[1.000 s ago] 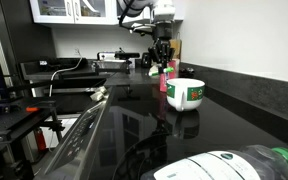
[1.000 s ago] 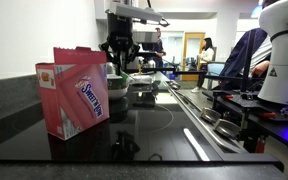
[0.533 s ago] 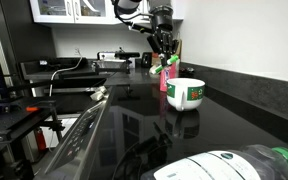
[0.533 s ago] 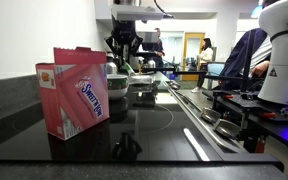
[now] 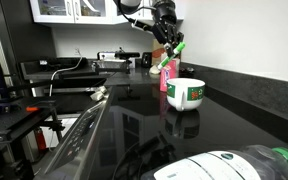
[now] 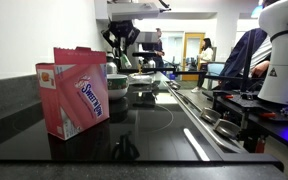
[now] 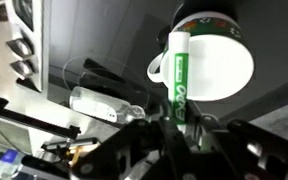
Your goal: Put the marker in the mug
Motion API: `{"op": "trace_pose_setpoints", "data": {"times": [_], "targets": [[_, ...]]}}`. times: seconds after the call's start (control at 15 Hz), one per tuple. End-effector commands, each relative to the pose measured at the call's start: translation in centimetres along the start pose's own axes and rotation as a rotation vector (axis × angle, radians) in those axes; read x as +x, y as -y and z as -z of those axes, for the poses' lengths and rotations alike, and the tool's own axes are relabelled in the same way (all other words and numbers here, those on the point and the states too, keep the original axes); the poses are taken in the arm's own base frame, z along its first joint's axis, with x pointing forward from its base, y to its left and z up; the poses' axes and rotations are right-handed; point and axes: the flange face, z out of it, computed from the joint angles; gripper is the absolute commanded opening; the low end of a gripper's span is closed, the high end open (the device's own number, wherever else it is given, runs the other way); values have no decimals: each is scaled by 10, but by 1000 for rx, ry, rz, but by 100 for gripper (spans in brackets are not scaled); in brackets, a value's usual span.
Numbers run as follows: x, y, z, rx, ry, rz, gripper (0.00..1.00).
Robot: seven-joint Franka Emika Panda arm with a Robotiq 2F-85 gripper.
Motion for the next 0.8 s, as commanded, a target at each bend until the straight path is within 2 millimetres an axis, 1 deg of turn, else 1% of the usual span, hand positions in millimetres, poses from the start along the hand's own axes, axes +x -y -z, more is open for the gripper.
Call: {"op": "trace_pose_setpoints", "data": {"times": [0.0,0.2,0.27,0.4,0.6,0.73], "targets": [[12,13,-7,-63,-20,-53,5],[24,22,-15,-155,-35,-127,5],[18,34,-8,-165,-58,-154,5],[14,52,-3,-148,-89,-178,5],[12,68,-6,-131,-105,-206,5],[17,72,-14,-138,-93,-235,5]]}}
